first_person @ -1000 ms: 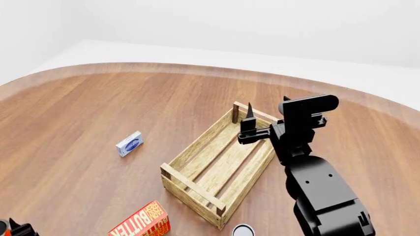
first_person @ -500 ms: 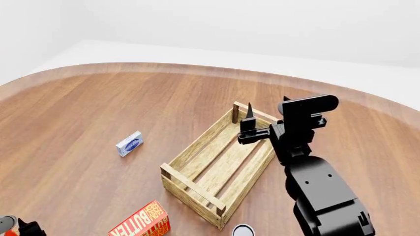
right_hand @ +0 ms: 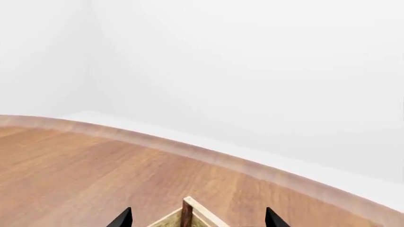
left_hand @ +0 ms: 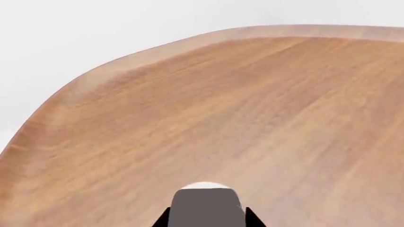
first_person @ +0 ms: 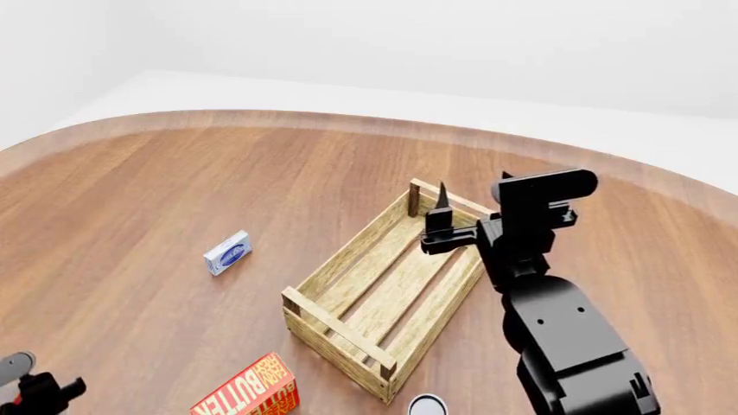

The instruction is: Pick up the ketchup, and put it in the wooden tray.

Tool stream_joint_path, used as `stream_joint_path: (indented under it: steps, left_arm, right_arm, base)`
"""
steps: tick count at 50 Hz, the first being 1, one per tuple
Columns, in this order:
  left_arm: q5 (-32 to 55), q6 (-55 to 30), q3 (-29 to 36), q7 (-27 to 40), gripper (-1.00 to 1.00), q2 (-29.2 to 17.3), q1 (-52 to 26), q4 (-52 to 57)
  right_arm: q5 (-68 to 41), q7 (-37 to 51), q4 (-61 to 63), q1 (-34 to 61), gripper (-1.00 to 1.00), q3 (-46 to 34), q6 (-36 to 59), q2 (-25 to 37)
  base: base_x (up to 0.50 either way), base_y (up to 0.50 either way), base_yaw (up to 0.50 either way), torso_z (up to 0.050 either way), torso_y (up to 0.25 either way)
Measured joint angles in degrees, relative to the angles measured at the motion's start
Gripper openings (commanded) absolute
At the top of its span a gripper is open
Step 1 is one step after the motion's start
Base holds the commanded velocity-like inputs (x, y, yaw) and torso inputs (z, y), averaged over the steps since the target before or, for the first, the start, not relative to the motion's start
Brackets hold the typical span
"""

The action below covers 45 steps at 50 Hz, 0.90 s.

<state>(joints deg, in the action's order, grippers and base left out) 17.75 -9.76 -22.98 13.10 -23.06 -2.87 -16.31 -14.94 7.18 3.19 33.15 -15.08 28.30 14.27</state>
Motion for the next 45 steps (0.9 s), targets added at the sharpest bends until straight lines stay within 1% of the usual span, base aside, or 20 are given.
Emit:
stream_joint_path:
  steps: [11,19,25,30,36,41,45]
  left_arm:
    - [1.3,-0.6,0.3,-0.7,-1.00,0.0,-1.0,0.6]
    - [2.2,-3.0,1.2,-0.6,-1.00,-0.8,-2.4,4.7]
    - [2.6,-6.5,3.3,-0.6,-1.00,-1.9,-5.3,8.5]
    - [2.2,-9.6,6.8,-1.4,-1.00,-3.0,-9.7,10.6]
    - [1.1,-13.0,13.3,-3.8,-1.00,-3.6,-17.1,11.2]
    - [0.1,-15.2,18.9,-6.2,-1.00,-2.8,-24.1,9.7]
    - [-1.0,-15.9,23.2,-8.0,-1.00,-1.2,-29.6,6.9]
  right_arm:
    - [-0.3,0.4,0.0,0.0,1.00,0.2,-0.2,0.1]
    - [-1.1,0.5,0.9,0.0,1.00,0.9,-0.1,0.4]
    - [-1.8,0.6,1.9,0.4,1.00,1.6,0.4,0.8]
    - [-2.5,0.8,3.1,0.8,1.00,2.3,1.3,1.4]
    - [-3.4,1.3,5.4,1.3,1.00,3.5,3.3,2.6]
    - [-4.3,1.9,7.8,1.5,1.00,4.8,5.2,3.8]
    - [-4.9,2.2,9.2,1.5,1.00,5.9,6.6,4.8]
  base:
    - [0.00,0.00,0.00,0.000,0.000]
    - [0.00,0.00,0.00,0.000,0.000]
    - [0.00,0.00,0.00,0.000,0.002]
    - [0.00,0.00,0.00,0.000,0.000]
    - [0.00,0.00,0.00,0.000,0.000]
    - [0.00,0.00,0.00,0.000,0.000]
    - [0.00,0.00,0.00,0.000,0.000]
